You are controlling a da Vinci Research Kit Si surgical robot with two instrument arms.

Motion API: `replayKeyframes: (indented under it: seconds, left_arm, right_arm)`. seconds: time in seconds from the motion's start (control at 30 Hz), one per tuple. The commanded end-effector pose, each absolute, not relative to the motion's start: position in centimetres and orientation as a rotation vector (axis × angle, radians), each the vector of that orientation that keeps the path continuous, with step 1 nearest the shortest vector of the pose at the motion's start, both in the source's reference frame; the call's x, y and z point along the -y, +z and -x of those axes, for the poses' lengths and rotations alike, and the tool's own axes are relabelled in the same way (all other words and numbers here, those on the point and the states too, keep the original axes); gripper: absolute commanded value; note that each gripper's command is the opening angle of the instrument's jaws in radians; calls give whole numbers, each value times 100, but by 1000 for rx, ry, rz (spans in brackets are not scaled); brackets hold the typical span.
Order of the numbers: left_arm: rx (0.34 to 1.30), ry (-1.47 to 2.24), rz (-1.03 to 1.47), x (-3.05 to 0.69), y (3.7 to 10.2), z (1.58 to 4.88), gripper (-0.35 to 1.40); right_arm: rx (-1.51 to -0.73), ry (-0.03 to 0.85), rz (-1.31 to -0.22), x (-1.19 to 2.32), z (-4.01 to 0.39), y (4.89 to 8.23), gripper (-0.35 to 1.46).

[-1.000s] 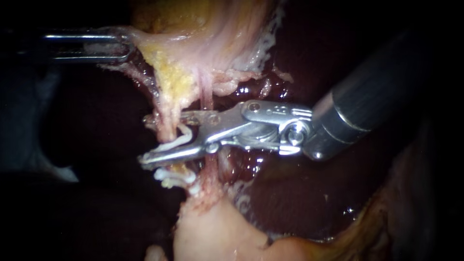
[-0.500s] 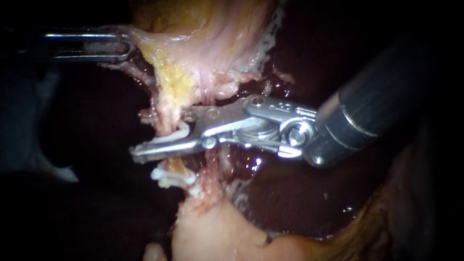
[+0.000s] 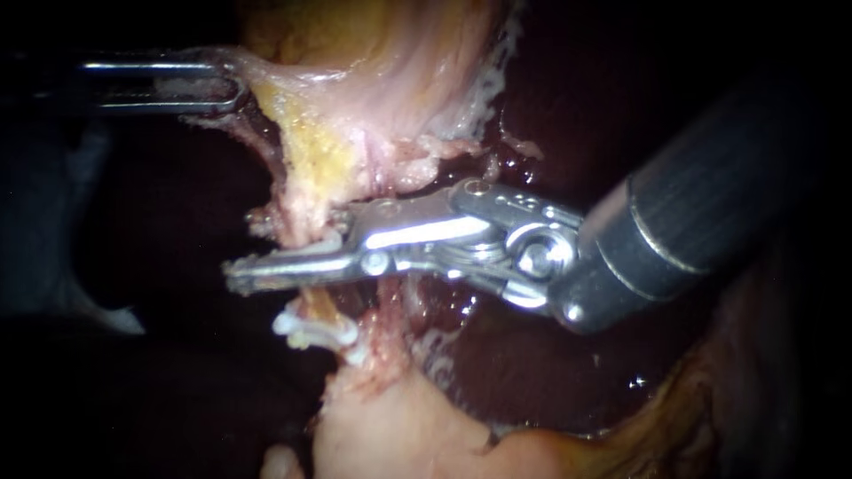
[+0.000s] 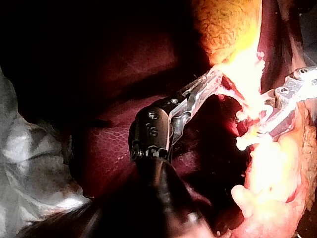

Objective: Clipping third clip left tube

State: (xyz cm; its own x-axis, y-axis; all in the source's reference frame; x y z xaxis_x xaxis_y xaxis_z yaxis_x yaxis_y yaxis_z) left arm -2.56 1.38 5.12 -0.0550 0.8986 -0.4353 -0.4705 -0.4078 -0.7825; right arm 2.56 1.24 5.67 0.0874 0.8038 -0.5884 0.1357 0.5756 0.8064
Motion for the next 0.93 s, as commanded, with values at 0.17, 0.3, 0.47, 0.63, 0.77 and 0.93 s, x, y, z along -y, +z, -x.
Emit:
replayKeyframes:
  seconds: [0.17,0.3,0.47,0.63,0.77,0.93]
  left_arm:
    - [544,1673,1155,-138,512,256,-35]
    - [544,1674,1155,-138,512,256,-35]
    - [544,1674,1155,-138,512,256,-35]
    - [544,1673,1155,-138,513,257,-35]
    - [543,1673,1155,-138,513,257,-35]
    - [543,1674,1155,-138,513,257,-35]
  right_arm:
    - [-1396,659,-906,-124,-255,568,-12]
    - [-1385,689,-930,-124,-255,568,-35]
    - [-1334,715,-926,-123,-256,568,-35]
    - [-1322,713,-924,-123,-256,570,-35]
    - [-1322,713,-923,-124,-256,572,-35]
    - [-1322,710,-925,-123,-255,573,-35]
